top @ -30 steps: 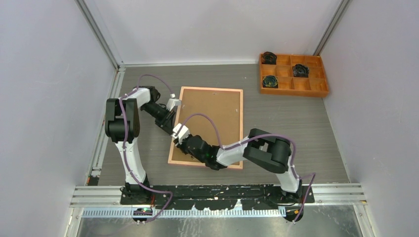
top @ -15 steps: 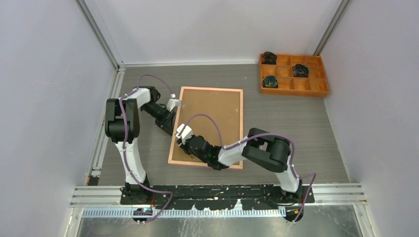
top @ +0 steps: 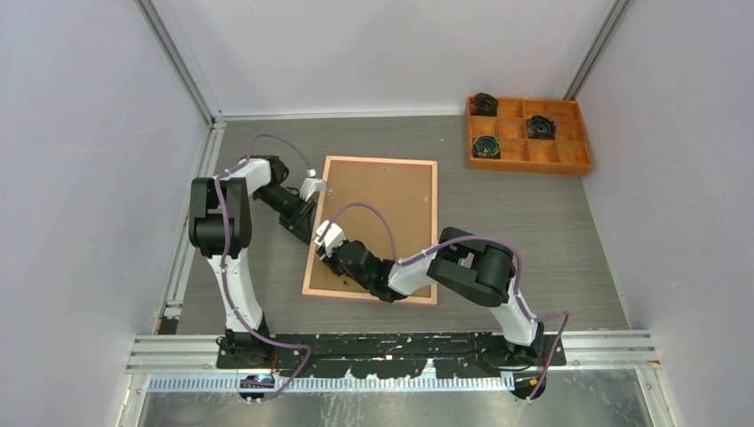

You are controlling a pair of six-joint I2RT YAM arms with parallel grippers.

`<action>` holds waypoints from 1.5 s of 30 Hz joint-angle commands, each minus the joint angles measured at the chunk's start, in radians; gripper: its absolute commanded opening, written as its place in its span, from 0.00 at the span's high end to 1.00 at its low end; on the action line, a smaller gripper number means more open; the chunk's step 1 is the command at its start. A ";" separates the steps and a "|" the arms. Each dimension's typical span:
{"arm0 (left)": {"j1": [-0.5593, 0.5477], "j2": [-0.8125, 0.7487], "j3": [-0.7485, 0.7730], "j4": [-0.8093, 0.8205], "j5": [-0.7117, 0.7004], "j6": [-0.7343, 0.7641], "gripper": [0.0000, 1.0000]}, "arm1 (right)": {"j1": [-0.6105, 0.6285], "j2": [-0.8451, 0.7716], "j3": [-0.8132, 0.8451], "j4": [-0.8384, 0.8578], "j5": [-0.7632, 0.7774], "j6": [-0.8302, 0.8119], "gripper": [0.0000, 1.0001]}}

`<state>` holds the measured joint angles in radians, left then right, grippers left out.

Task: Put the photo into the frame

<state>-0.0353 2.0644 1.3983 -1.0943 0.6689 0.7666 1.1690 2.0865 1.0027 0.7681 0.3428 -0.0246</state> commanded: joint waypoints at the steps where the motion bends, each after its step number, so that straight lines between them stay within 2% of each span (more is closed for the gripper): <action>1: -0.011 -0.025 -0.013 0.005 -0.011 0.017 0.84 | -0.002 0.010 0.038 0.010 -0.022 0.003 0.67; 9: -0.011 -0.025 -0.014 0.007 -0.015 0.020 0.85 | -0.003 0.013 0.040 -0.003 -0.055 0.015 0.67; 27: -0.013 -0.031 -0.023 0.004 -0.016 0.029 0.85 | -0.025 0.060 0.087 0.002 -0.028 0.024 0.70; 36: -0.015 -0.034 -0.032 0.001 -0.011 0.037 0.85 | -0.031 0.082 0.093 0.017 -0.013 0.025 0.78; 45: -0.041 -0.041 -0.036 -0.016 0.003 0.064 0.85 | -0.033 0.099 0.117 0.007 0.000 0.025 0.79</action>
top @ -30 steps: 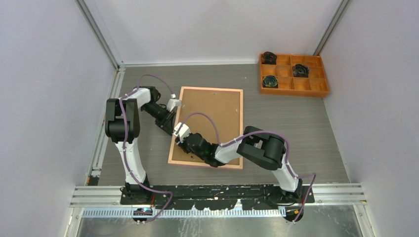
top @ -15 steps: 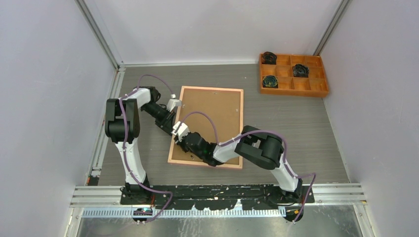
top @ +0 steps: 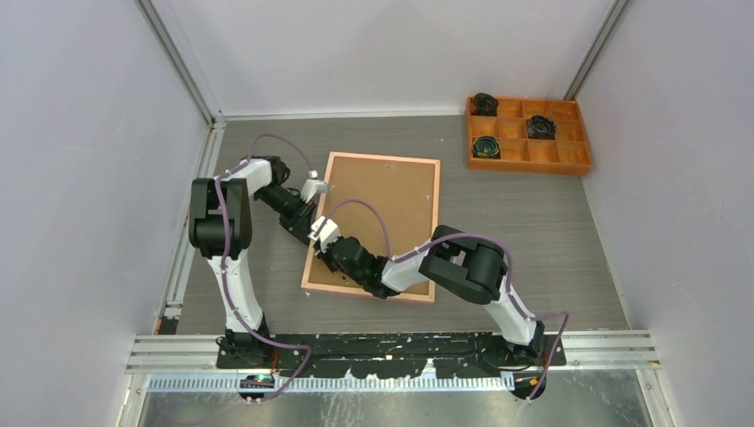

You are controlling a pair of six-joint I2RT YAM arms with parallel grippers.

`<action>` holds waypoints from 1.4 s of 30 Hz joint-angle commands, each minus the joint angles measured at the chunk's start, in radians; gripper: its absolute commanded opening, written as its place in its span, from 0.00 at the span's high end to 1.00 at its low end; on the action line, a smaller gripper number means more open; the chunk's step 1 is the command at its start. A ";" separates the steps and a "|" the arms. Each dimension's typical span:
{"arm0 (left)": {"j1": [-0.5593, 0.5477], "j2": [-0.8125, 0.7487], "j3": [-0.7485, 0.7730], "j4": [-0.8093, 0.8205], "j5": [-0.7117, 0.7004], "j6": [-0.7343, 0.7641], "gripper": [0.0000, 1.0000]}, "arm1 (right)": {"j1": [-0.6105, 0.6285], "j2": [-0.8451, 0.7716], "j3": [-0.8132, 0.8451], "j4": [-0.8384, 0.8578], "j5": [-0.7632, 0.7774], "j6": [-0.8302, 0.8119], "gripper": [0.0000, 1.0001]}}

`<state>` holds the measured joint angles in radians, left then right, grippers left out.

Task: Put the photo into the frame

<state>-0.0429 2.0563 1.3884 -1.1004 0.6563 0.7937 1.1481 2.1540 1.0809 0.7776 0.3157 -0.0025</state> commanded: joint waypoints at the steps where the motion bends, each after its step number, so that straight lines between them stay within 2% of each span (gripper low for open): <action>1: -0.036 -0.035 -0.028 -0.011 0.018 0.041 0.85 | -0.012 0.033 0.040 -0.003 0.030 0.001 0.79; 6: -0.033 -0.047 -0.023 -0.035 0.041 0.060 0.85 | -0.013 -0.008 0.024 -0.005 0.045 0.054 0.80; 9: 0.003 -0.037 0.045 -0.066 0.074 0.046 0.84 | -0.043 -0.120 -0.049 0.020 0.025 0.131 0.73; 11: 0.034 -0.023 0.108 -0.043 0.092 -0.022 0.79 | -0.093 -0.190 -0.095 0.013 -0.007 0.212 0.67; 13: 0.062 0.000 0.174 -0.009 0.111 -0.116 0.74 | -0.165 -0.249 -0.123 -0.008 -0.065 0.314 0.65; 16: 0.070 0.039 0.242 0.066 0.128 -0.256 0.58 | -0.276 -0.288 -0.119 -0.050 -0.172 0.455 0.63; 19: 0.061 0.082 0.279 0.146 0.106 -0.378 0.53 | -0.356 -0.279 -0.065 -0.093 -0.258 0.553 0.61; 21: 0.052 0.121 0.318 0.157 0.066 -0.404 0.54 | -0.396 -0.254 -0.013 -0.148 -0.300 0.598 0.60; 26: 0.052 0.178 0.362 0.153 0.085 -0.429 0.58 | -0.451 -0.160 0.136 -0.292 -0.375 0.653 0.59; 28: 0.019 0.186 0.361 0.158 0.080 -0.432 0.62 | -0.461 -0.119 0.192 -0.349 -0.386 0.660 0.60; 35: 0.012 0.202 0.345 0.164 0.083 -0.432 0.79 | -0.472 -0.010 0.343 -0.474 -0.449 0.717 0.60; 42: -0.002 0.183 0.290 0.168 0.111 -0.415 0.82 | -0.475 0.064 0.429 -0.523 -0.500 0.775 0.60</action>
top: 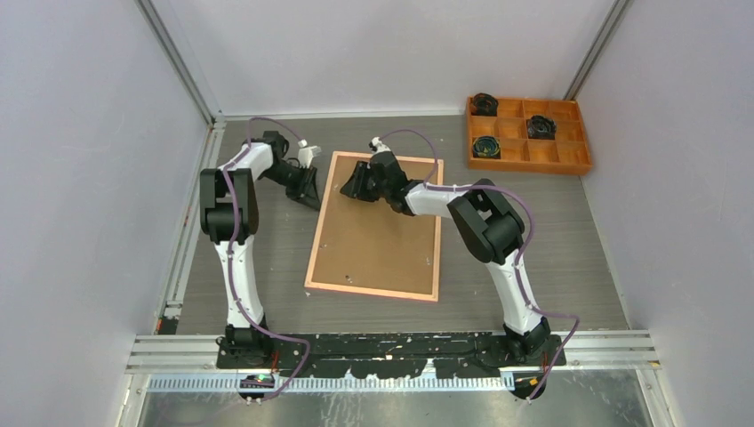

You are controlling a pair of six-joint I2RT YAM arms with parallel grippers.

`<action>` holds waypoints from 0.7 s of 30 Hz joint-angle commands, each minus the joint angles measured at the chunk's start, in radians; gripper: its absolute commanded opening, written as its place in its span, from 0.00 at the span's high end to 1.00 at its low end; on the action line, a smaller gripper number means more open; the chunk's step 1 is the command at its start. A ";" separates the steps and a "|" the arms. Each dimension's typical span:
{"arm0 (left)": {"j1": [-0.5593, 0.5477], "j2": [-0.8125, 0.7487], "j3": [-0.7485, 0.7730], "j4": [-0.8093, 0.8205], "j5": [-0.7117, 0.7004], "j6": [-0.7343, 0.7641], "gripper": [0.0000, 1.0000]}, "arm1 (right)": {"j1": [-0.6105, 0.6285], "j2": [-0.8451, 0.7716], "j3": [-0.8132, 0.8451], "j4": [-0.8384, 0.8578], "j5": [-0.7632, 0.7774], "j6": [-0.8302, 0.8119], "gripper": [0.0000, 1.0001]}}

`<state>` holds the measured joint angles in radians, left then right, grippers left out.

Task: Put the photo into the frame

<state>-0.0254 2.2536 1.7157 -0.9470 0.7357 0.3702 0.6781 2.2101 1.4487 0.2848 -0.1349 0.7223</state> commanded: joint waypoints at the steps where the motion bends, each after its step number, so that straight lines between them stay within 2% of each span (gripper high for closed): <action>1: -0.025 -0.018 -0.047 0.019 0.035 0.010 0.82 | -0.007 0.012 0.067 -0.033 -0.054 0.055 0.60; 12: -0.059 -0.049 -0.104 0.016 0.061 0.026 0.80 | -0.030 0.061 0.133 -0.096 -0.061 0.074 0.60; 16: -0.057 -0.075 -0.107 0.016 0.053 0.024 0.69 | -0.036 0.091 0.174 -0.135 -0.062 0.075 0.60; 21: -0.043 -0.101 -0.105 0.032 0.061 0.012 0.59 | -0.044 0.089 0.157 -0.130 -0.058 0.085 0.60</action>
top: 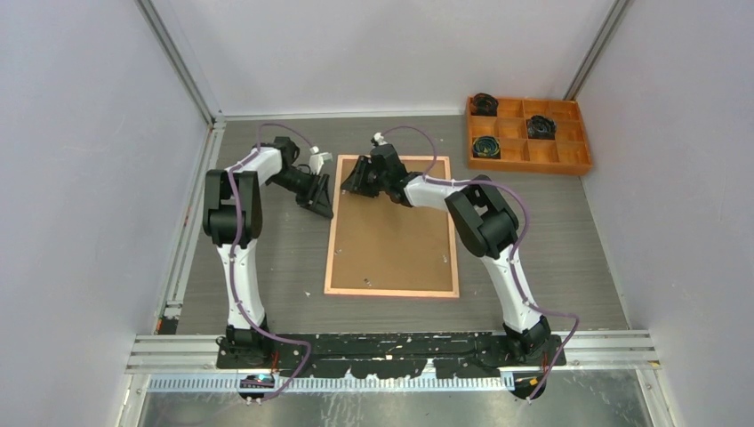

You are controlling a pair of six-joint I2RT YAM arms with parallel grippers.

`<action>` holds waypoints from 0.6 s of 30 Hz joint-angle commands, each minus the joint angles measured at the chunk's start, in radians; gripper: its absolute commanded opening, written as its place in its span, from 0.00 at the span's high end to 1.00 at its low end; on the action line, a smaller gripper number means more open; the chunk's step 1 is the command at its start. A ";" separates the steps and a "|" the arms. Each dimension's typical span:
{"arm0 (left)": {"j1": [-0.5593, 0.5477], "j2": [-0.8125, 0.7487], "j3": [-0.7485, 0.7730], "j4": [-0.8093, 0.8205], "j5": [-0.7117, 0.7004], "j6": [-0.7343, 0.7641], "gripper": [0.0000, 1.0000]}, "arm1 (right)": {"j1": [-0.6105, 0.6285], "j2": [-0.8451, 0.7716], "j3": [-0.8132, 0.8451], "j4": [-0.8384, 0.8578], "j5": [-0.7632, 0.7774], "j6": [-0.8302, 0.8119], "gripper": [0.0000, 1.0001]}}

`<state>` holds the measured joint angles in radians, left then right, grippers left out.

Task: Put the photo into the frame

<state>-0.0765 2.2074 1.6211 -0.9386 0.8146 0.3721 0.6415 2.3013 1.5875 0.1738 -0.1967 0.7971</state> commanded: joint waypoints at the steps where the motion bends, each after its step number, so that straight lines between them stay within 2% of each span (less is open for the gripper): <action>1: 0.009 -0.053 -0.010 0.029 -0.017 0.004 0.59 | -0.010 -0.003 0.016 -0.016 0.002 0.014 0.60; 4: 0.004 -0.022 0.006 0.034 -0.009 -0.014 0.59 | -0.015 0.005 0.013 -0.001 -0.004 0.029 0.61; 13: -0.006 0.037 0.032 0.034 -0.044 -0.040 0.70 | -0.015 0.044 0.046 0.001 -0.046 0.062 0.62; 18: -0.008 0.036 0.037 0.031 -0.053 -0.038 0.73 | -0.015 0.057 0.051 0.012 -0.064 0.081 0.63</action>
<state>-0.0784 2.2200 1.6325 -0.9428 0.8093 0.3233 0.6277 2.3291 1.6123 0.1829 -0.2424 0.8604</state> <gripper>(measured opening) 0.282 0.376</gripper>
